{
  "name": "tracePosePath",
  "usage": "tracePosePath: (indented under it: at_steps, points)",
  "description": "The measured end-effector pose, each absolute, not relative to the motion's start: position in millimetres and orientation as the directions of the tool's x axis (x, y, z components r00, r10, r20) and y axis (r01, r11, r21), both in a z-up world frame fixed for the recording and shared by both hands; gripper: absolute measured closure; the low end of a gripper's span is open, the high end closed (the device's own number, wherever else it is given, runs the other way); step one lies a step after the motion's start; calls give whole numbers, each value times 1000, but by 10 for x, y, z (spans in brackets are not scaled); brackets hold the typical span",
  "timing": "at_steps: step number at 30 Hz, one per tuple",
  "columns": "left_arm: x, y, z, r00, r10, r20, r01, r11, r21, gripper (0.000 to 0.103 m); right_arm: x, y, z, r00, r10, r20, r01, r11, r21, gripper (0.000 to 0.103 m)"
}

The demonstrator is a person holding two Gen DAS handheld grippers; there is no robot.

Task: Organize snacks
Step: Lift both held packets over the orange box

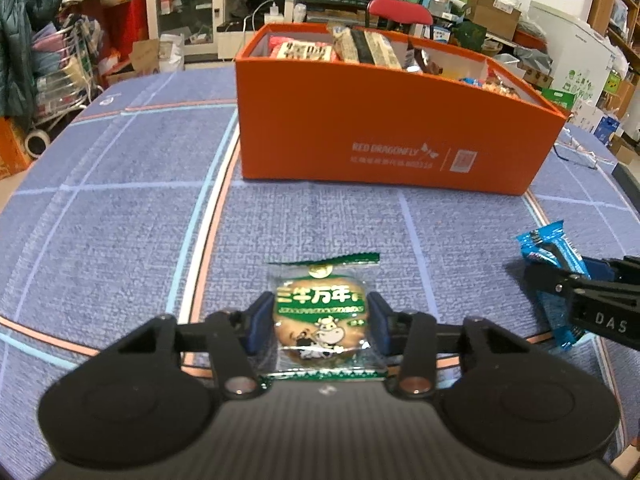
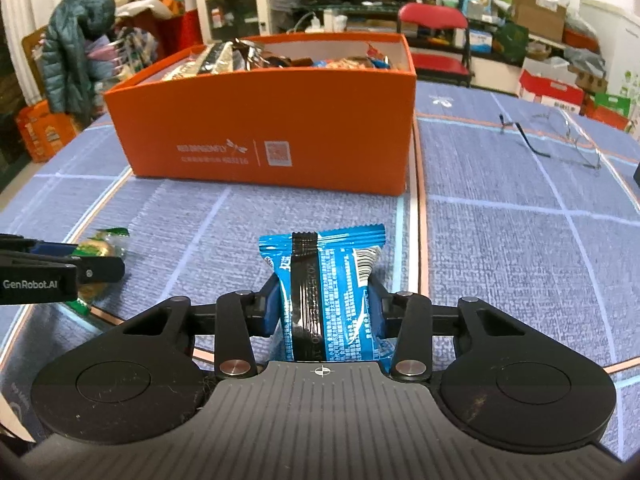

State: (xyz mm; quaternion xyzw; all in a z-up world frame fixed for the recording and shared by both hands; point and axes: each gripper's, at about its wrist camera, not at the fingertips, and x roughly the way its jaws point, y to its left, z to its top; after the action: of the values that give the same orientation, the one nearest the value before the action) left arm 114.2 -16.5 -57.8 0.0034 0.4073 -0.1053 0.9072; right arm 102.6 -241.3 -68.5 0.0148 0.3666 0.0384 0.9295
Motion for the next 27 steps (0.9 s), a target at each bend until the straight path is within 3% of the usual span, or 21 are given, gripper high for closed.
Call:
tracePosePath:
  at_steps: [11, 19, 27]
  points:
    - [1082, -250, -269, 738, -149, -658, 199, 980, 2, 58, 960, -2300, -485, 783, 65, -619, -90, 996, -9, 77]
    - [1180, -317, -253, 715, -145, -684, 187, 982, -13, 58, 953, -2303, -360, 790, 78, -608, -81, 996, 24, 77]
    - [1202, -385, -102, 747, -125, -653, 178, 984, 14, 58, 897, -2222, -166, 811, 74, -580, -77, 997, 20, 77]
